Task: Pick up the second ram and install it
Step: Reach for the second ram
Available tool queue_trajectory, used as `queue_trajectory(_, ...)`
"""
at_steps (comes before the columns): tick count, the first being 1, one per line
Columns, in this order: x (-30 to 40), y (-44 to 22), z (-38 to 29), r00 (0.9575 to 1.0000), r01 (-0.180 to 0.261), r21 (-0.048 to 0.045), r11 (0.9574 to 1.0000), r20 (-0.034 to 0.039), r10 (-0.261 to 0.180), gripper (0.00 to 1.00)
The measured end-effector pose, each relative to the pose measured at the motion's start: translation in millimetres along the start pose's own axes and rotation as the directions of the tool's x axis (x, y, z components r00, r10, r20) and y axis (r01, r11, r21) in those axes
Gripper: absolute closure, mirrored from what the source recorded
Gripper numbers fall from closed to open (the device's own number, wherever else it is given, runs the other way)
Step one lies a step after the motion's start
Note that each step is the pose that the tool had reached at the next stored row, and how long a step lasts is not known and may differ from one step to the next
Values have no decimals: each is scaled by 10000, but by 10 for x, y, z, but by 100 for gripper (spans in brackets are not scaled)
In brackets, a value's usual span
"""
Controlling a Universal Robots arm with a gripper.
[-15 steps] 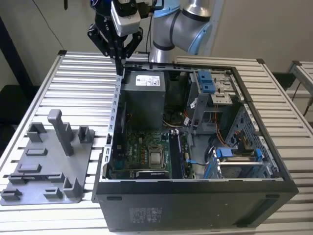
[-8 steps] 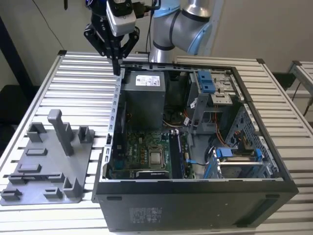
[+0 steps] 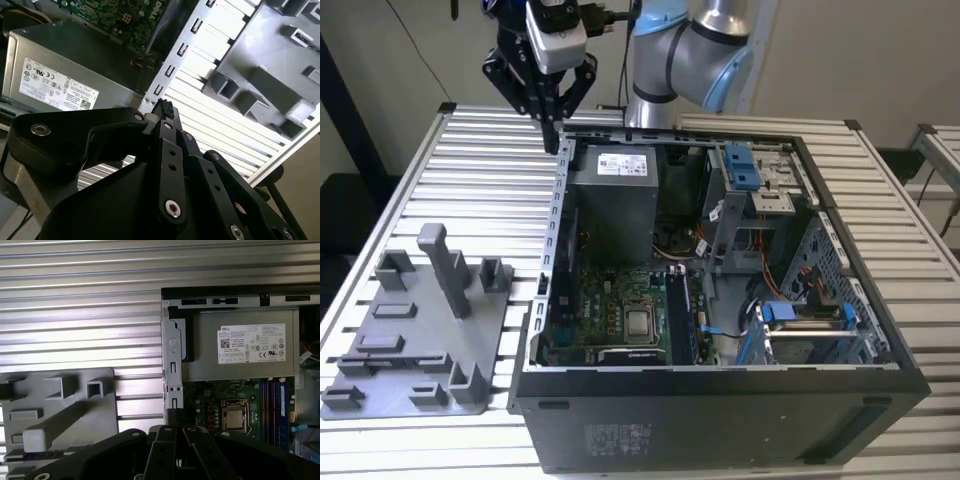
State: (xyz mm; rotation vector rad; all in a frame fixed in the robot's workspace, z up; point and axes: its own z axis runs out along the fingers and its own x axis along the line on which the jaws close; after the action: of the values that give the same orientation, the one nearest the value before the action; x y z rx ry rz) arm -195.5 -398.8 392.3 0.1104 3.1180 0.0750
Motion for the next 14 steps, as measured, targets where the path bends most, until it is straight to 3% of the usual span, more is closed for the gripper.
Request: queue_trajectory(14, 148, -10, -3, 10000, 0, 0, 10000, 0, 0, 89)
